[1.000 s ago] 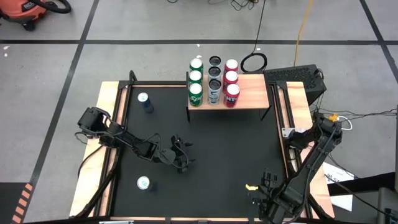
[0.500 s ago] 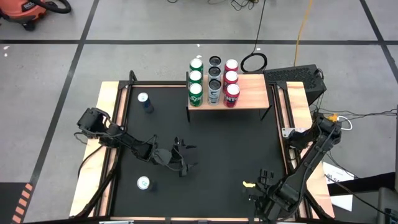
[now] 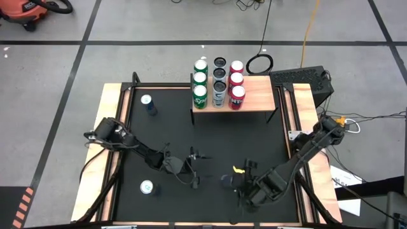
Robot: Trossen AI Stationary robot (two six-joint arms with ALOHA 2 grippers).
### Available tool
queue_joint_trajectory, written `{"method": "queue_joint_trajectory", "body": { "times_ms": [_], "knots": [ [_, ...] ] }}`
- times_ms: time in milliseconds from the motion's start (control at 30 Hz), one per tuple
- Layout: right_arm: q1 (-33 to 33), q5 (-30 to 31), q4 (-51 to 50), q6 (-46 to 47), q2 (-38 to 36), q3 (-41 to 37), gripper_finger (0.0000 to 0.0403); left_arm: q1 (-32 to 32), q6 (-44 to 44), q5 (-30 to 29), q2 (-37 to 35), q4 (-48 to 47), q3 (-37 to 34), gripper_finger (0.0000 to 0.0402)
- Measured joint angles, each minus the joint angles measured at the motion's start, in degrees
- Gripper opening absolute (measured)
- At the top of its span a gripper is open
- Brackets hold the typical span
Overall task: Place canned beverage on shelf
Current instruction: Put the right blue soda can on the shelf
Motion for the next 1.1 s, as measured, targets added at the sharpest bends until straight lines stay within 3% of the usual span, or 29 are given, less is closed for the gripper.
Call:
{"method": "queue_joint_trajectory", "body": {
  "times_ms": [300, 800, 1100],
  "knots": [
    [-5.23, 4.47, 2.47, -5.37, -0.04, 0.0, 0.0224, 0.0, 0.23, 0.18, 1.65, -0.49, 2.7, 0.0371],
    [-9.03, 3.97, 11.95, -13.37, -0.04, 0.0, 0.0226, 0.44, 3.91, -0.02, 1.65, -0.73, 3.21, 0.037],
    [-9.03, 3.97, 14.26, -14.95, -0.04, 0.0, 0.0227, 0.42, 5.11, -0.01, 1.65, -1.1, 3.21, 0.0319]
  ]
}}
